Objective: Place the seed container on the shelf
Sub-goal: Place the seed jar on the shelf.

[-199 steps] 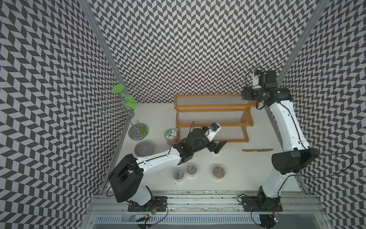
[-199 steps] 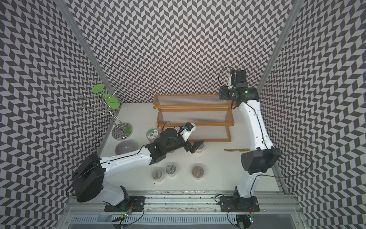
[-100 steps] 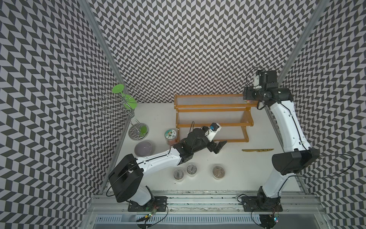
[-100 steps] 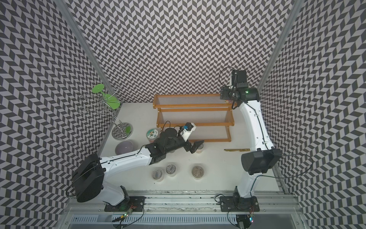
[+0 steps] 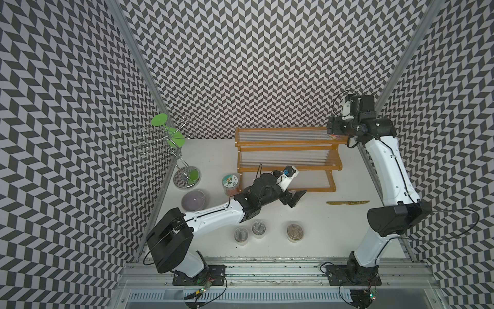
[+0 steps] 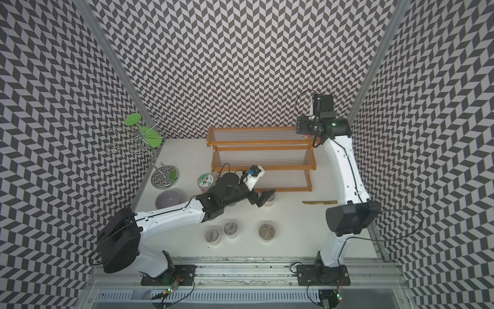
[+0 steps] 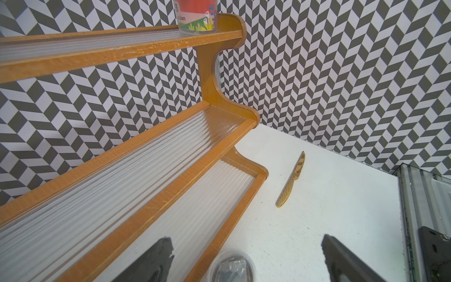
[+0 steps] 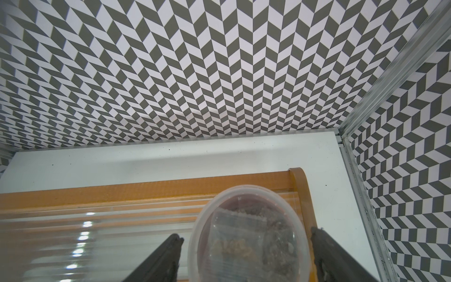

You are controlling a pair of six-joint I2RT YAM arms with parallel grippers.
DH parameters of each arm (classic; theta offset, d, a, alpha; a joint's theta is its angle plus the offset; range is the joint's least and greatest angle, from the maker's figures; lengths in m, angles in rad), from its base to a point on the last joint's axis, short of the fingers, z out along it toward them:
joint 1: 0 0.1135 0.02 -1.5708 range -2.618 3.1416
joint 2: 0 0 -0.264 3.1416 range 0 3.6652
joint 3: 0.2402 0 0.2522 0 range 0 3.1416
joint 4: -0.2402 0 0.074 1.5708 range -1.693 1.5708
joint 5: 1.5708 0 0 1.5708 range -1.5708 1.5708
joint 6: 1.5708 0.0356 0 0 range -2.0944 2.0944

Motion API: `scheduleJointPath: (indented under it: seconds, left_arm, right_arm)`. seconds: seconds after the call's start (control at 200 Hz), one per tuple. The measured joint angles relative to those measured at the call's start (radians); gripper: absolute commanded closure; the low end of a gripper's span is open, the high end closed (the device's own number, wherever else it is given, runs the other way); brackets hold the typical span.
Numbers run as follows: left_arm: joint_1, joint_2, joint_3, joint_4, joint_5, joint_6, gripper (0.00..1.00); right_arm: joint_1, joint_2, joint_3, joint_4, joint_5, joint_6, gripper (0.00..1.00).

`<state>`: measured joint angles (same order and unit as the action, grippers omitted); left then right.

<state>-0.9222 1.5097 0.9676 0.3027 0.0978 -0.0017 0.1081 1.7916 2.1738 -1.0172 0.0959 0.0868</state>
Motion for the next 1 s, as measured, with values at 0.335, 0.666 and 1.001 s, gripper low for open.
scheduleJointPath:
  seconds: [0.335,0.666,1.001]
  left_arm:
    - [0.007,-0.068,-0.013,0.005,-0.016,-0.04,0.0]
    - [0.049,-0.191,-0.159,0.056,0.006,-0.146,0.0]
    - [0.056,-0.242,-0.277,0.084,0.078,-0.225,0.0]
  right_arm:
    - [0.0,-0.223,-0.135,0.086,-0.031,0.011,0.1]
    - [0.0,-0.741,-0.796,0.308,-0.275,0.066,0.13]
    - [0.175,-0.861,-1.174,0.374,-0.354,0.129,0.14]
